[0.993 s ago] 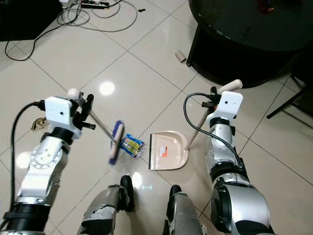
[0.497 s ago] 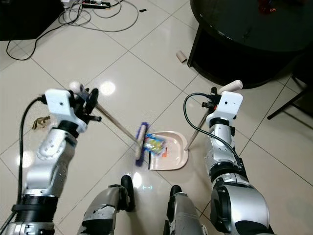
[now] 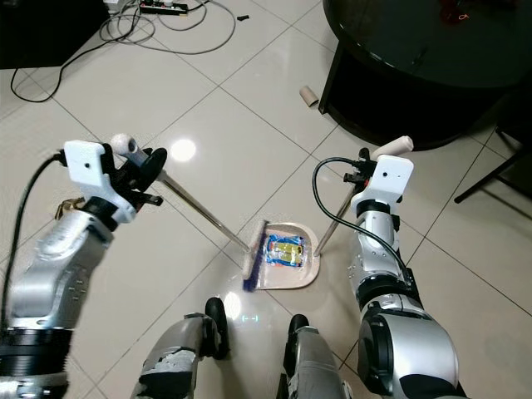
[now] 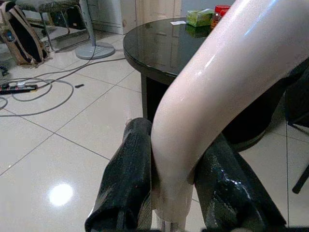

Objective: Sweep floor

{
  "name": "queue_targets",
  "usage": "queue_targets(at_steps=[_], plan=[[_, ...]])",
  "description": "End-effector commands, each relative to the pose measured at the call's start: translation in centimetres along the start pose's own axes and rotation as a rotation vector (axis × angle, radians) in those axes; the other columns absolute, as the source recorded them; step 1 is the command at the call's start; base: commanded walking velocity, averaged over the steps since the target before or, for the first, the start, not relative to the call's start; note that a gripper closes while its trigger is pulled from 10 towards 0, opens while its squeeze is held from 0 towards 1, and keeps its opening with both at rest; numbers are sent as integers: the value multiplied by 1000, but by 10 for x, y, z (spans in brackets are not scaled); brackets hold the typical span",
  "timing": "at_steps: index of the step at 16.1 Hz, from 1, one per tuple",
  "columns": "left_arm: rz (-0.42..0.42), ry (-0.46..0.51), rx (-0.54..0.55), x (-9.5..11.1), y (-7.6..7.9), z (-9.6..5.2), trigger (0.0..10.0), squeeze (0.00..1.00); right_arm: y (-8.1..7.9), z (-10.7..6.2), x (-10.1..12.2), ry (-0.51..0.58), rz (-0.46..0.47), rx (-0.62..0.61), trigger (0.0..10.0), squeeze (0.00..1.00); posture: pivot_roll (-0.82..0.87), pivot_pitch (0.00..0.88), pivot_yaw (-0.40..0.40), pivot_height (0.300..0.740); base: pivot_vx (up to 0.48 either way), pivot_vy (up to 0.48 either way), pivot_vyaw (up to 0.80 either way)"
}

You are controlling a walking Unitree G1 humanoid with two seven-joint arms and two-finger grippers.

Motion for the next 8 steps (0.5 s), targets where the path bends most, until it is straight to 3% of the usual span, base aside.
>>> queue_targets(at_steps=[1, 3, 6, 8], plan=[[-33, 26, -19, 8, -6, 0, 10000, 0, 14, -10, -21, -94, -18, -42, 10000, 0, 154, 334, 13, 740, 0, 0, 0], [-2, 34, 5, 12, -20, 1, 10000, 0, 14, -10, -21, -93, -17, -44, 10000, 0, 153, 318, 7, 740, 0, 0, 0], [67, 64, 86, 27, -60, -2, 10000, 0, 18, -8, -18, -86, 0, -72, 10000, 0, 144, 267, -5, 740, 0, 0, 0], [103, 58, 110, 27, -76, -5, 10000, 0, 24, -6, -13, -71, 33, -109, 10000, 0, 143, 256, -9, 740, 0, 0, 0]])
Point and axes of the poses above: a point about 5 cm out from each wrist's last joint towards the gripper, its own z axis pointing out of the wrist towards the gripper, its own x axis along the axis of the wrist's last joint, y = z × x, the point moved 5 cm from there along z, pointing out of the wrist towards the gripper, and after that the axes turned 15 degrees about z, right-handed, at the moved point
